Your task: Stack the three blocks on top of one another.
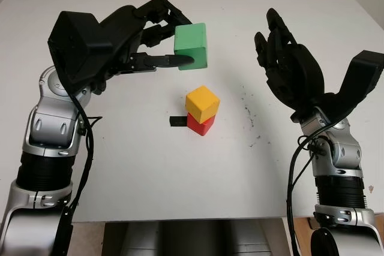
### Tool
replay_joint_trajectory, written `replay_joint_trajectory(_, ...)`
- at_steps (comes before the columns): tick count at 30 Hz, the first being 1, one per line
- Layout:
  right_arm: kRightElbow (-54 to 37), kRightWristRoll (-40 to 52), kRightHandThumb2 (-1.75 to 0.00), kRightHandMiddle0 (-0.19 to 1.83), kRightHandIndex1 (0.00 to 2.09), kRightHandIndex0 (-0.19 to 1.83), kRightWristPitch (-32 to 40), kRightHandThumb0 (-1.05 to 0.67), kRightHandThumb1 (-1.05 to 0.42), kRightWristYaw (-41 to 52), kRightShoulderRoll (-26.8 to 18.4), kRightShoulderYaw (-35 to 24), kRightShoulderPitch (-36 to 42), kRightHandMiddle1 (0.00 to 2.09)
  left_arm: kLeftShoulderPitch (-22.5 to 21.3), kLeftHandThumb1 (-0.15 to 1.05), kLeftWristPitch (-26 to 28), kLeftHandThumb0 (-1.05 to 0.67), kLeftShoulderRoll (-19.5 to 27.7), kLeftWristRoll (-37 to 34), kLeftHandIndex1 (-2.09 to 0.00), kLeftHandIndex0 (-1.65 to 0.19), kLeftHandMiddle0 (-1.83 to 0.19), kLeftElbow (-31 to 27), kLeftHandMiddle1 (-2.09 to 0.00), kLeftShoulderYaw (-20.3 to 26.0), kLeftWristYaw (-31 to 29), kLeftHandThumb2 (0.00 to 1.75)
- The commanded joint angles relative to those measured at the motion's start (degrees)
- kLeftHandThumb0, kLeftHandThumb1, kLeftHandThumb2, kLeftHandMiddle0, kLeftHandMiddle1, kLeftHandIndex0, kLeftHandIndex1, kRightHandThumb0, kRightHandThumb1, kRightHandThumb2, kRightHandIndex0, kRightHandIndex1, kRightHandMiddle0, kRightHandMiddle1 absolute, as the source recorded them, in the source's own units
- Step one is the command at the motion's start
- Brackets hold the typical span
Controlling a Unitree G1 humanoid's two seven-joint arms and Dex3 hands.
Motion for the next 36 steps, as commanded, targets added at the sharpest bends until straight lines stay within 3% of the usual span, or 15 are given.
replay_joint_trajectory(1, -0.33, -0.12, -0.72, -0.18, 0.0, -0.19, -0.76, -0.56, -1.05, 0.2, -0.1, -0.02, 0.51, 0.0, -0.6, 1.05, -0.12, -0.5, -0.38, -0.08, -1.66, -0.32, -0.25, -0.09, -0.05, -0.98, 0.18, 0.14)
replay_joint_trajectory(16, -0.35, 0.35, -0.69, -0.16, 0.0, -0.19, -0.24, -0.57, -1.05, -0.35, 0.17, -0.39, 0.46, 0.01, 0.13, 1.05, 0.67, -0.46, 1.61, 2.28, -1.71, -0.37, -0.29, 0.19, -0.07, -6.81, -3.31, 0.16)
replay_joint_trajectory(36, -0.4, -0.01, -0.66, -0.14, 0.01, -0.19, -0.47, -0.58, -1.05, -0.32, -0.37, -0.25, 0.27, 0.0, 0.61, 1.05, -3.08, -0.44, 2.2, 7.01, -1.8, -0.29, -0.25, 2.09, -0.05, -8.5, -2.92, 0.19)
